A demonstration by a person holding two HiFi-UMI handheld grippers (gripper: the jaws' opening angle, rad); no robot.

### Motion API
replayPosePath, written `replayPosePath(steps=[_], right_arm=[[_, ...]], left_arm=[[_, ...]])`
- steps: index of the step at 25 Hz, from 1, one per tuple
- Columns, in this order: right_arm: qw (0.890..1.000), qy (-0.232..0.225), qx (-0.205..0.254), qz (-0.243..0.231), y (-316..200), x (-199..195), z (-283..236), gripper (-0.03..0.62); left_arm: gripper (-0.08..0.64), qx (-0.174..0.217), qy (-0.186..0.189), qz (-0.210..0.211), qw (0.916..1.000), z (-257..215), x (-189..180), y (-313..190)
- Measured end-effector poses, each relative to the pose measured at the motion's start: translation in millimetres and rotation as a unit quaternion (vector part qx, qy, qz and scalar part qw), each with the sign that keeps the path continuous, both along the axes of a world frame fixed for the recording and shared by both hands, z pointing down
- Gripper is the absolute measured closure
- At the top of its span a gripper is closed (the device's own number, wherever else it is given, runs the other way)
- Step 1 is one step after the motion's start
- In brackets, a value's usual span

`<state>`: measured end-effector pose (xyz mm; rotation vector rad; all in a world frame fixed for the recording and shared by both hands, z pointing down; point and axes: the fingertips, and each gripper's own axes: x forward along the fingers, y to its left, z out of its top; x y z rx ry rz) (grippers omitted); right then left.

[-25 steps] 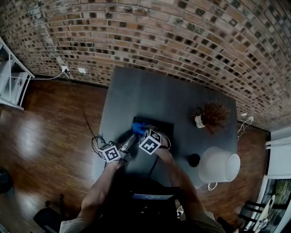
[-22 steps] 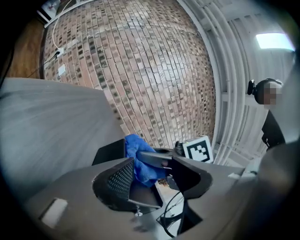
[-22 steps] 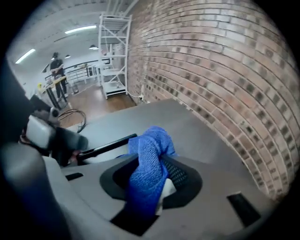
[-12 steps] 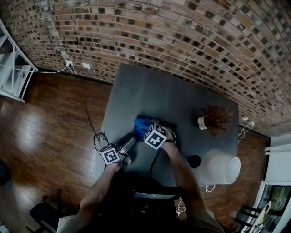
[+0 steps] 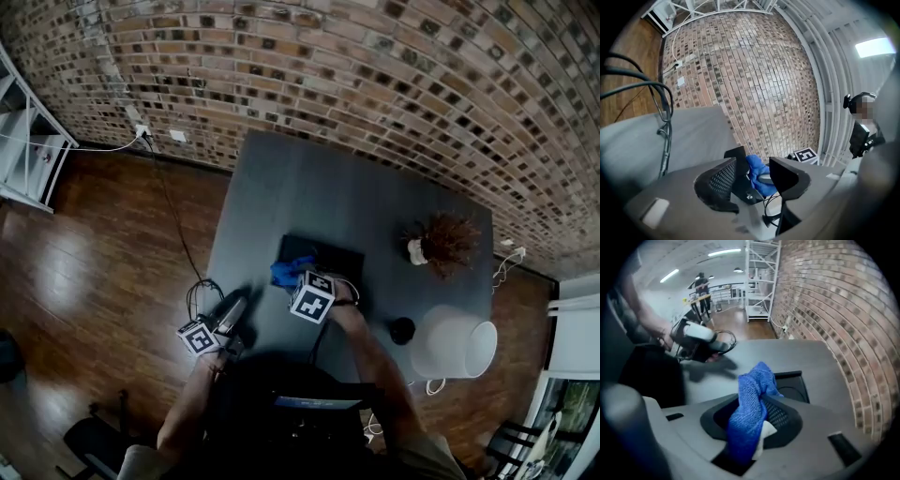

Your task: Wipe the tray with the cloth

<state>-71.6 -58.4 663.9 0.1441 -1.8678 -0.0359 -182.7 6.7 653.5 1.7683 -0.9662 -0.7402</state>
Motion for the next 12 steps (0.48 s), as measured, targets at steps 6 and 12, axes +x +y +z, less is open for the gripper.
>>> replayPosePath(steps=[6, 12], right_arm=[[0.967, -0.082, 0.088, 0.223, -128.3, 11.1, -7.9, 0.460], [0.988, -0.035, 0.075, 0.129, -30.8, -18.6, -1.8, 0.460]], left_arm=[[0.351, 0.013, -0.005, -0.001, 0.9999, -9.7, 1.7, 2.9], [0.357, 0.026, -0.027, 0.024, 0.9990, -17.9, 12.0, 2.7]])
